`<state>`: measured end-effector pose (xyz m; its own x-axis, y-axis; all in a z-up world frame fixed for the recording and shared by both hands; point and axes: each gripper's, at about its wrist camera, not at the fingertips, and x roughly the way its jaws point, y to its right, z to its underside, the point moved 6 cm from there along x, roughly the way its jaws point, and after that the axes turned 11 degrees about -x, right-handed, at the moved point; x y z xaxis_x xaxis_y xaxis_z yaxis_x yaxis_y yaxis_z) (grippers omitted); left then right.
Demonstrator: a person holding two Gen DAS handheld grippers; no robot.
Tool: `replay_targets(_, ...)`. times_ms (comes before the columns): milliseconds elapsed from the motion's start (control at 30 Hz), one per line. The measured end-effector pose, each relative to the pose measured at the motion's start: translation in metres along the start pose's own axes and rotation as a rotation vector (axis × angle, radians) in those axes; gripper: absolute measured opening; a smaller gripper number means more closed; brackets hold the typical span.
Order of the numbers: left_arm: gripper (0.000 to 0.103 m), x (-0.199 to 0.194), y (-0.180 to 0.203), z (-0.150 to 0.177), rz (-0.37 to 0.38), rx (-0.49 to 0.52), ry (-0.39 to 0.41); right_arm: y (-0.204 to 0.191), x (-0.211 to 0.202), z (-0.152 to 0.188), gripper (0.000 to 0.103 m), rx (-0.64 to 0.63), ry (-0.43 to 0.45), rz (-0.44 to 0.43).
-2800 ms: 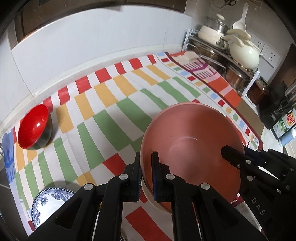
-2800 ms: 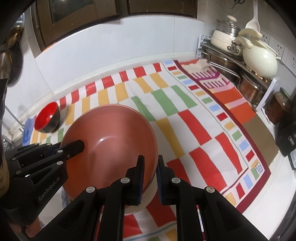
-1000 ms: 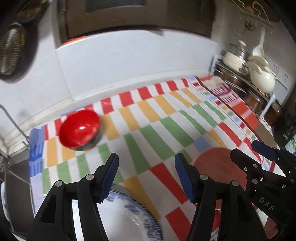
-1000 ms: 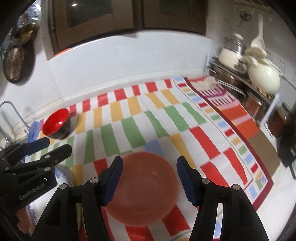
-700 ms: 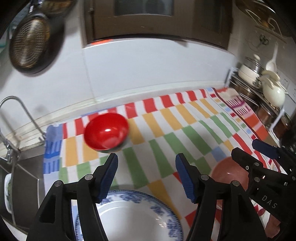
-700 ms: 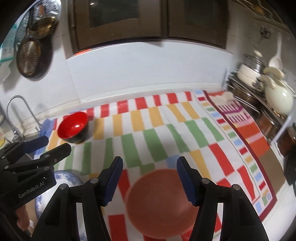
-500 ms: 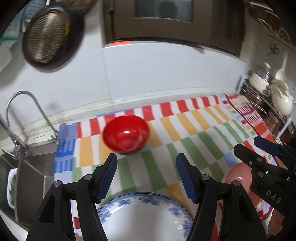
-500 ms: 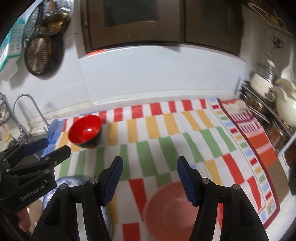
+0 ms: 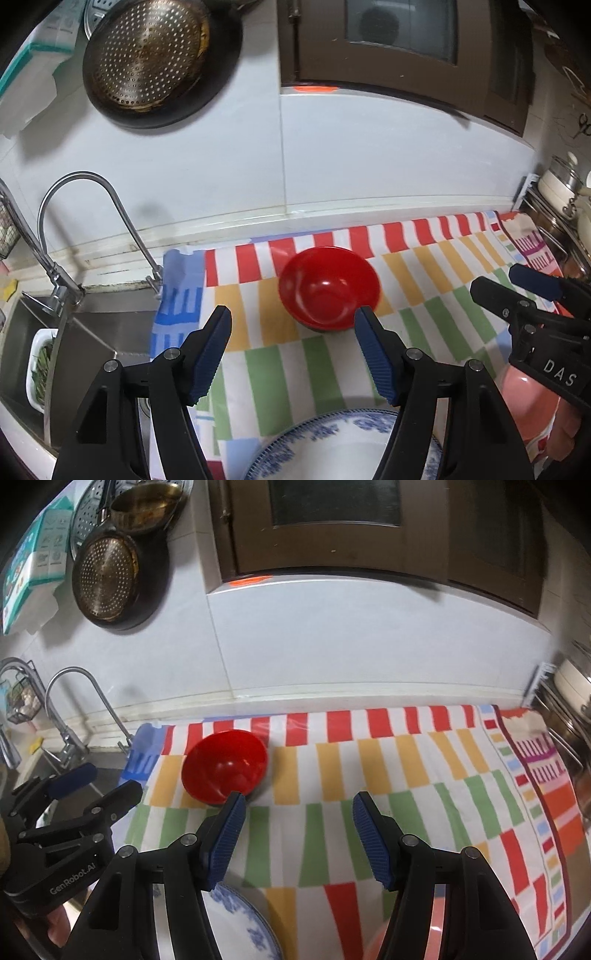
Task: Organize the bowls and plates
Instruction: 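Move both grippers to the red bowl beside the sink, then close both grippers on the rim of the red bowl, then lift the red bowl with both grippers and carry it over the pink bowl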
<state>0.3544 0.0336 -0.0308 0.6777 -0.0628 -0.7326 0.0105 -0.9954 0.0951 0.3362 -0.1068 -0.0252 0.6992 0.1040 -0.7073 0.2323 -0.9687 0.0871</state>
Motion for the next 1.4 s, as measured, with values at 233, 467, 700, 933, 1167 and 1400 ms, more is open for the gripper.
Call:
replay_targets(233,0.068,0.035,-0.019,-0.011,-0.02,0.033,-0.038,-0.016,0.036,-0.02,0.061,-0.008,-0.042,-0.02)
replay_targets(467,0.068,0.08,-0.029,-0.018,-0.013,0.058,-0.109,-0.024,0.08,-0.028,0.06,0.007,-0.125,-0.038)
replay_targets(700,0.065,0.126,-0.026,-0.017,0.011,0.085,-0.216,-0.028,0.125,-0.022,0.05,0.061,-0.239,-0.075)
replay_targets(933,0.058,0.155,-0.02,-0.014,0.026,0.094,-0.297,-0.028,0.153,-0.01,0.042,0.117,-0.327,-0.109)
replay_targets(1167,0.045,0.176,-0.014,-0.011,0.023,0.102,-0.342,-0.029,0.174,0.001,0.032,0.166,-0.397,-0.15)
replay_targets(1400,0.022,0.191,-0.008,-0.008,0.039,0.104,-0.389,-0.028,0.181,0.006,0.022,0.199,-0.439,-0.156)
